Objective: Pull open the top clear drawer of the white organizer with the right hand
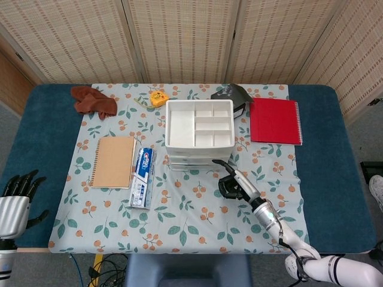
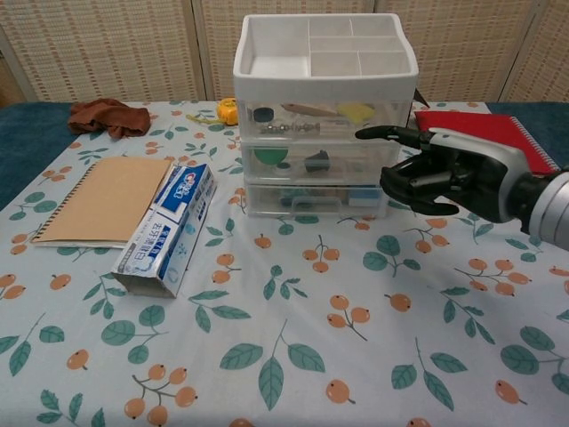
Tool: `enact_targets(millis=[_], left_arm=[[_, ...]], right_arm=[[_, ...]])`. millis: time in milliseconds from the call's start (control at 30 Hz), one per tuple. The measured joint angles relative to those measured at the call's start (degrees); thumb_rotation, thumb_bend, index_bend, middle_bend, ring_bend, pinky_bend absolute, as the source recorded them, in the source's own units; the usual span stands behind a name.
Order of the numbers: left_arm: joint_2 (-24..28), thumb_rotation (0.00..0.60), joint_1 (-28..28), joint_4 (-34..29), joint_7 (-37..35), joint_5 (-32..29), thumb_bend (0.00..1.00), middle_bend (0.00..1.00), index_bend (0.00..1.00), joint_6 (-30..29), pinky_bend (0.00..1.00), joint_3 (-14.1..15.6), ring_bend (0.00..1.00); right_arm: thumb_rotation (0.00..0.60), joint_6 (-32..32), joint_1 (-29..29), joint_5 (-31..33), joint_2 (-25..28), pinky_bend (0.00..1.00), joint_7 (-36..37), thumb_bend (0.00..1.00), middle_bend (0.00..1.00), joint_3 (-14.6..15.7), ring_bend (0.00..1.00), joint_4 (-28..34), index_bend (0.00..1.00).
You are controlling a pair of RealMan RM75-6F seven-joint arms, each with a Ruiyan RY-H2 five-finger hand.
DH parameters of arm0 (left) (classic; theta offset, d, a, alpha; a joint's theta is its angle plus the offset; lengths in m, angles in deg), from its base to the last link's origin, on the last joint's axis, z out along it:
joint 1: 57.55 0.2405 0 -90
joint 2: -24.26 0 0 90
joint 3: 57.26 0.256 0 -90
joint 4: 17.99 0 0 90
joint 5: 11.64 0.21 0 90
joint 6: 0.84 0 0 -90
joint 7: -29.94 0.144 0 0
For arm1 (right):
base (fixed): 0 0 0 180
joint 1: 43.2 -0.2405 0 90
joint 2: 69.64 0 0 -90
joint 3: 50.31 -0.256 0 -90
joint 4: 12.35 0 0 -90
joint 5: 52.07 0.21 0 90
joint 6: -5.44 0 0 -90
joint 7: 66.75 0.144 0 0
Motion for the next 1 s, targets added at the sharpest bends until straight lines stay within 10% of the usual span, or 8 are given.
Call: enact_targets(millis=[1000], left_arm=[[0.33, 0.600, -0.09, 0.57, -0.32, -1.33, 0.15, 0.12, 0.20, 0.51, 0.11, -0.36, 0.13]], right_arm=[[0.600, 4.33, -7.59, 2.12, -7.06, 0.99, 3.42, 0.63, 0.79, -2.73, 0.88, -7.66, 0.07]])
